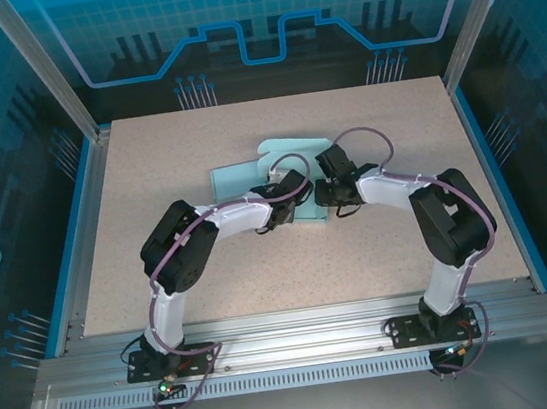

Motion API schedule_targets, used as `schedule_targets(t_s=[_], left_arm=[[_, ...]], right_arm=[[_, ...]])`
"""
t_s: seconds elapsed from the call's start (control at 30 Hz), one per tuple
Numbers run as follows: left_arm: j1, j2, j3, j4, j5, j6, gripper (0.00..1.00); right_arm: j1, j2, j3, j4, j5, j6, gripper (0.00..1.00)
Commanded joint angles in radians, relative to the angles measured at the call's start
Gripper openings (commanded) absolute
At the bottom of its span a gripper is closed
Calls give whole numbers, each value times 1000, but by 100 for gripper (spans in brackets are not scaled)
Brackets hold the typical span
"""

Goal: Fold the paper box

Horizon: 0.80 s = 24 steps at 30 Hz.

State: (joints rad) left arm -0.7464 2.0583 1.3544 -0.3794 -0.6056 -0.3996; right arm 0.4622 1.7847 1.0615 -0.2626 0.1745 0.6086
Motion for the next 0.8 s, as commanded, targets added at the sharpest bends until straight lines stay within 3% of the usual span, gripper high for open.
schedule_targets(t_s=[0.0, 0.27, 0.43, 0.57, 0.67, 0.77], left_arm=[[-12, 34, 7, -116, 13, 6, 6], [-7, 21, 3, -131, 4, -36, 6], [3, 1, -20, -117, 17, -47, 7], [16, -16, -45, -88, 55, -56, 6], [27, -40, -68, -59, 94, -71, 6], [57, -97, -135, 41, 217, -106, 7]], right_arm=[[42, 66, 2, -214, 145, -24, 31], [109, 148, 102, -363, 267, -23, 25], [176, 228, 195, -486, 381, -8, 33], [205, 264, 214, -510, 397, 3, 31], [213, 272, 214, -508, 394, 0, 24], [214, 249, 177, -462, 354, -1, 23]])
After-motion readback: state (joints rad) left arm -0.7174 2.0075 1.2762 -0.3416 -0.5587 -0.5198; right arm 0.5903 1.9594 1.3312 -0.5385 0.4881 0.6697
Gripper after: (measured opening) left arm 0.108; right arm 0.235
